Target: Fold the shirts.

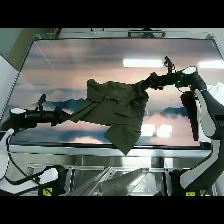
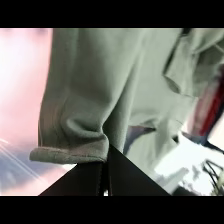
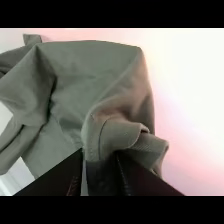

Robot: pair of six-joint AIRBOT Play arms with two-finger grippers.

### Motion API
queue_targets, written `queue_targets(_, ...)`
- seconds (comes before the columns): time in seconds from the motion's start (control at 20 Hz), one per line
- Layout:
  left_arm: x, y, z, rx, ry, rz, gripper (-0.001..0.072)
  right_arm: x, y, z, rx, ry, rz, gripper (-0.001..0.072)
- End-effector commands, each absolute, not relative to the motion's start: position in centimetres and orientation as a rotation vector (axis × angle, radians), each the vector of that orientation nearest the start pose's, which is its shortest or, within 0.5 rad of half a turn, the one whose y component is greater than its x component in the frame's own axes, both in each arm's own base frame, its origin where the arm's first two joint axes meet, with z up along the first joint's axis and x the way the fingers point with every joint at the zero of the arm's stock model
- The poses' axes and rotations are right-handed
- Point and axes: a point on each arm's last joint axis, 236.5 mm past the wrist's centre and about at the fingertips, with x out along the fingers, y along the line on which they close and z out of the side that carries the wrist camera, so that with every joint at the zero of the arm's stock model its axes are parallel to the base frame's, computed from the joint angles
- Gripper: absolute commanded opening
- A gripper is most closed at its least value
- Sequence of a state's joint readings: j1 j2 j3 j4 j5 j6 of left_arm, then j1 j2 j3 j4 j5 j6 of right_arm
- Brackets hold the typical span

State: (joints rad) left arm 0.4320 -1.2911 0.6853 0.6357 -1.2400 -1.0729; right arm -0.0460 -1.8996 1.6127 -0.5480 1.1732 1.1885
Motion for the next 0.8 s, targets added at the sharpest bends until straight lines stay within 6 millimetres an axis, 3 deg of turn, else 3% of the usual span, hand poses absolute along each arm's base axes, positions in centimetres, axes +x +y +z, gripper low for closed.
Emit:
queue_targets(0.0,30.1,-5.2,-5.8,-0.906,1.236,-0.292,0.0008,51.9,15.4,-1.1,0.737,1.185,0.682,0.0257)
queue_targets(0.25,32.9,-3.8,-1.8,-0.800,1.111,-0.315,0.0009,47.2,9.4,3.3,0.768,1.282,0.717,0.0247)
queue_targets(0.35,34.0,-2.9,-0.7,-0.743,1.083,-0.312,0.0008,45.5,6.8,4.3,0.754,1.291,0.656,0.0247)
queue_targets(0.45,34.4,-2.0,-0.4,-0.690,1.078,-0.299,0.0008,43.2,5.5,4.6,0.755,1.299,0.608,0.0247)
queue_targets(0.55,34.5,-1.4,-0.3,-0.648,1.082,-0.289,0.0008,39.4,6.6,4.0,0.770,1.332,0.607,0.0248)
queue_targets(0.65,34.8,-1.3,0.0,-0.639,1.072,-0.292,0.0009,34.3,8.9,2.0,0.805,1.389,0.590,0.0281)
queue_targets(0.7,34.8,-1.3,0.1,-0.638,1.070,-0.292,0.0009,31.6,10.3,0.6,0.823,1.419,0.572,0.0413)
queue_targets(0.75,34.8,-1.3,0.0,-0.639,1.072,-0.292,0.0010,29.2,11.6,-1.1,0.831,1.442,0.546,0.0431)
